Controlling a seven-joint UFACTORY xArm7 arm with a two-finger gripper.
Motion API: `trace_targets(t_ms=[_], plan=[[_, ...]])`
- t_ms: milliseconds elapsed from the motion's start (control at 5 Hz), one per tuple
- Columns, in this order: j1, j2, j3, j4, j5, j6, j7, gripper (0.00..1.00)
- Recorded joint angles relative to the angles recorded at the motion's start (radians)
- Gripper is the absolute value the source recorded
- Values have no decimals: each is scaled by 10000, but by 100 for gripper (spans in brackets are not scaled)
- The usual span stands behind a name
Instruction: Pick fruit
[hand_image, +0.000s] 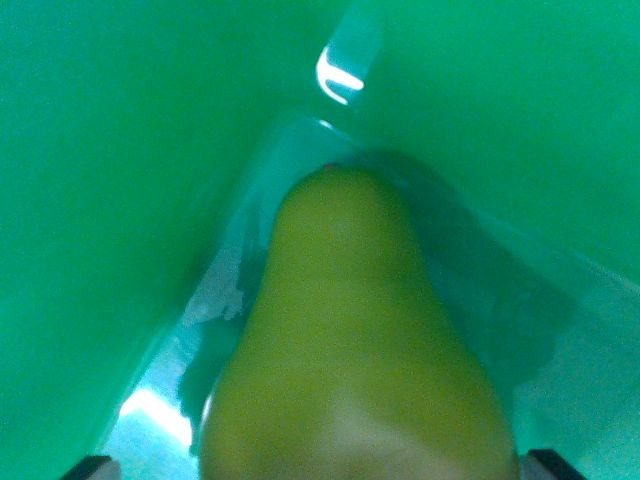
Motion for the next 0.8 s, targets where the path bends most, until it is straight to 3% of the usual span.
trace_targets(t_ms=[600, 800], plan=[[1, 2, 1, -5, 0, -7, -3, 0], [1, 2, 1, -5, 0, -7, -3, 100]])
